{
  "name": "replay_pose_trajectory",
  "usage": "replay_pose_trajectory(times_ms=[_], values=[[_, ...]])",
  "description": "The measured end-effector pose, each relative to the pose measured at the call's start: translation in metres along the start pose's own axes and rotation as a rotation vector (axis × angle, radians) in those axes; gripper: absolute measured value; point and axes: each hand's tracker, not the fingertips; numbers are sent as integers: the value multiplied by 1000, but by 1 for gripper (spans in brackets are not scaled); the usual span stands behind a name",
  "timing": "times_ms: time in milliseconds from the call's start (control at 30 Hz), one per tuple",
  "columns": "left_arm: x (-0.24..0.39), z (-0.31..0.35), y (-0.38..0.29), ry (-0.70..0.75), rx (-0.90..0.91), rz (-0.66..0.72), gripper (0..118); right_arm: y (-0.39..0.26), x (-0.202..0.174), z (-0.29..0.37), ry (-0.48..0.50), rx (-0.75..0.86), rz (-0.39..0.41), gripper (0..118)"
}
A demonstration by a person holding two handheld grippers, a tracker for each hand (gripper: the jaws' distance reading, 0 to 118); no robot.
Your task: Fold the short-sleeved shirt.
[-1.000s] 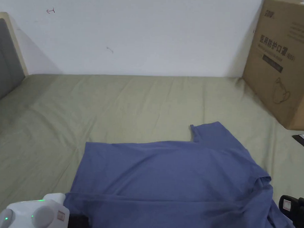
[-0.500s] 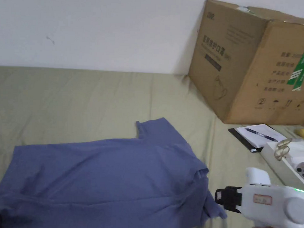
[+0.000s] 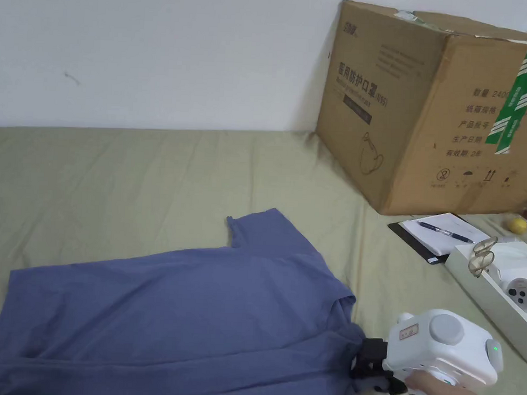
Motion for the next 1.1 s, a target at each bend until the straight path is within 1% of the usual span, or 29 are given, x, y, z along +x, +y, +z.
replay_pose_trajectory(times_ms=[33,67,100,133,200,300,433,467,500,567,600,633,667,733,767,800,867,900,933,967,1000,1033,1067,1100], values=[[0,-1,-1,-3,-6,3,8,0,2,6,58,10,15,16],[0,-1,-1,-1,-12,3,8,0,3,12,111,17,19,15],[0,0,-1,3,-16,2,8,-5,-3,25,103,26,18,15],[-3,1,-1,4,-15,0,8,-7,-6,35,87,29,33,15],[-3,8,1,-4,-1,2,8,-8,-7,58,142,65,60,15],[-9,23,6,-11,15,10,8,-9,2,92,216,111,38,15],[-20,43,-2,-17,-10,17,8,-30,19,127,234,109,18,14],[-23,47,-9,-15,-27,9,8,-38,25,131,219,108,6,14],[-25,50,-15,14,-49,-3,8,-49,29,134,161,119,0,14],[-32,52,-32,13,-74,-6,8,-67,40,129,130,112,7,14],[-36,51,-39,-21,-83,13,8,-73,45,123,130,101,-5,13],[-39,47,-46,-49,-106,49,8,-71,60,109,121,66,-49,13],[-41,41,-52,-39,-132,71,8,-74,65,97,108,39,-72,13],[-45,29,-58,-18,-132,53,8,-79,71,77,81,21,-70,13],[-46,26,-60,1,-140,39,8,-83,71,69,23,3,-42,13],[-47,23,-61,-5,-144,39,8,-84,72,65,-12,-7,-28,13],[-47,20,-61,-9,-151,44,9,-85,76,60,5,2,-47,13],[-48,22,-61,15,-153,43,16,-83,80,60,10,14,-57,13],[-47,26,-60,30,-152,41,43,-84,78,63,1,36,-57,13],[-48,32,-58,82,-138,28,75,-83,76,70,-40,89,-38,15],[-51,40,-58,120,-100,23,104,-82,75,79,-68,122,-7,40],[-55,48,-56,144,-72,17,118,-82,76,86,-74,138,13,101],[-59,62,-55,142,12,26,117,-82,76,95,-67,148,24,118],[-63,72,-53,156,33,34,117,-84,73,112,-38,214,48,111]])
